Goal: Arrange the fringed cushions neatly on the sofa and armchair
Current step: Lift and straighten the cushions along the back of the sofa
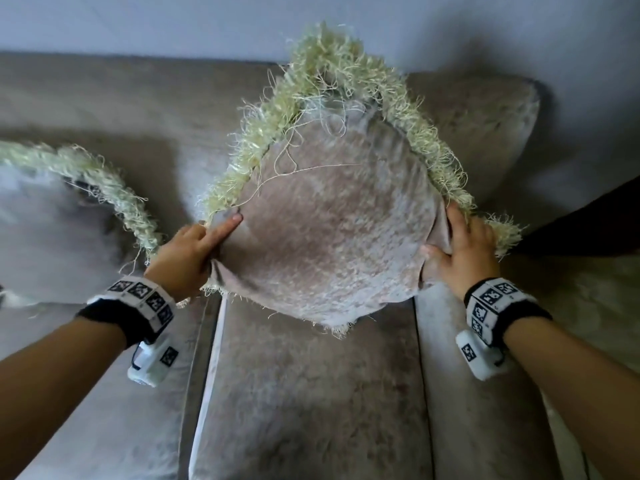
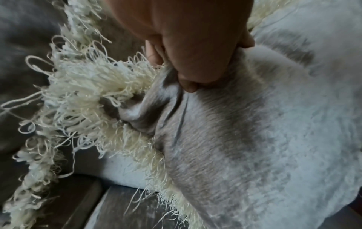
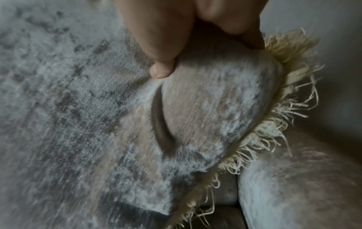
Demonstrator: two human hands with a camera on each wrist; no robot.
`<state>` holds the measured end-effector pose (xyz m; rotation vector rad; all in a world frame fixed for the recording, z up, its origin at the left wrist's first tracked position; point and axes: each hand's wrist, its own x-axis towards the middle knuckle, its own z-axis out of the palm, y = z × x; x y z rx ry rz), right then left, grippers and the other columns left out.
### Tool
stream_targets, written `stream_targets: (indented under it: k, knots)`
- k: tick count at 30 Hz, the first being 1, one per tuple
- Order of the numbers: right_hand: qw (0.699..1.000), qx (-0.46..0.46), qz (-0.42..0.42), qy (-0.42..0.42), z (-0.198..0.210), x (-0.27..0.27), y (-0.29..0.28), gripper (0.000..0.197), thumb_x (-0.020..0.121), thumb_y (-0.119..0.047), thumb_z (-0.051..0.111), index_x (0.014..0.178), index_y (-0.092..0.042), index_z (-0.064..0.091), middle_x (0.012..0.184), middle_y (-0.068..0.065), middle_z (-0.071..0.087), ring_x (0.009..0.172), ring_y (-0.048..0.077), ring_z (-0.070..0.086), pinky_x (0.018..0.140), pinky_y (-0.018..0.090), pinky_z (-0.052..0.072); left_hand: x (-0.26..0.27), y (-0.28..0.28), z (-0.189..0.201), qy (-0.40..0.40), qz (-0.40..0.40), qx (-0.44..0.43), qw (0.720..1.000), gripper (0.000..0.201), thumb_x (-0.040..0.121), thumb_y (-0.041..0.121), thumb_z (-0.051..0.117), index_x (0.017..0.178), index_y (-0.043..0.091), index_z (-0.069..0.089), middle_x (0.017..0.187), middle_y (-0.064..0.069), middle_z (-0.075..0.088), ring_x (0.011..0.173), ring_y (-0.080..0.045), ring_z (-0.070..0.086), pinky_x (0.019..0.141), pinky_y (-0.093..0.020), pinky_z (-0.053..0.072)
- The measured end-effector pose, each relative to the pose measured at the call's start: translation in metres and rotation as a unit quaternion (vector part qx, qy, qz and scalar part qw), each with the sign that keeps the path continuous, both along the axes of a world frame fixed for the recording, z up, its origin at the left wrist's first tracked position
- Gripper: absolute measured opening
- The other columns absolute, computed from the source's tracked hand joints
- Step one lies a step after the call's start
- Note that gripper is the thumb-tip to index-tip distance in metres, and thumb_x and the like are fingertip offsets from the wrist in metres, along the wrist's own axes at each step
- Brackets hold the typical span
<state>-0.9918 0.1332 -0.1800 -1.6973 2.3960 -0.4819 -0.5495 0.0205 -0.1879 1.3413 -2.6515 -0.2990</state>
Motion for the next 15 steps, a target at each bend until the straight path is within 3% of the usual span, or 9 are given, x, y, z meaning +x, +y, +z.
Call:
stream_targets:
  k: [3,7,11,15]
  knots:
    - [1.0,0.004,-0.007,-0.024,-0.024,0.002,0.0,0.076,0.084,-0.03,0.071,0.148,-0.014,0.032,0.128,0.031,0.042,0.115,0.048,0.038,0.097,0.061,0.032,0.001,-0.009,-0.002,-0.038,-0.003,-0.022,0.999,0.119,0.067,-0.009,0.069,0.15,0.048,0.006,0.082,-0.009,0.051,0.075,-0.031,0.052,0.049,-0.033,0.043]
    - [0.998,-0.006,-0.037,-0.059,-0.071,0.006,-0.003,0.08,0.081,-0.03,0.074,0.148,-0.015,0.032,0.13,0.032,0.041,0.116,0.05,0.037,0.097,0.063,0.032,-0.009,-0.014,-0.023,-0.132,0.044,-0.064,0.988,0.125,0.063,0.0,0.079,0.15,0.047,0.002,0.092,-0.007,0.054,0.078,-0.028,0.053,0.041,-0.026,0.033]
    - [0.994,0.004,-0.069,-0.086,-0.106,0.012,-0.004,0.082,0.082,-0.023,0.074,0.149,-0.021,0.028,0.133,0.032,0.036,0.119,0.049,0.032,0.098,0.063,0.033,-0.017,-0.024,-0.045,-0.165,0.098,-0.051,0.98,0.115,0.076,0.004,0.069,0.146,0.055,-0.008,0.114,-0.007,0.048,0.095,-0.029,0.048,0.052,-0.037,0.051]
    - [0.994,0.012,-0.073,-0.081,-0.126,0.007,-0.01,0.078,0.087,-0.023,0.068,0.151,-0.021,0.024,0.138,0.029,0.032,0.126,0.047,0.028,0.097,0.064,0.037,-0.02,-0.036,-0.064,-0.187,0.118,-0.038,0.975,0.109,0.078,-0.005,0.057,0.147,0.053,-0.004,0.126,-0.009,0.041,0.104,-0.031,0.046,0.056,-0.039,0.05]
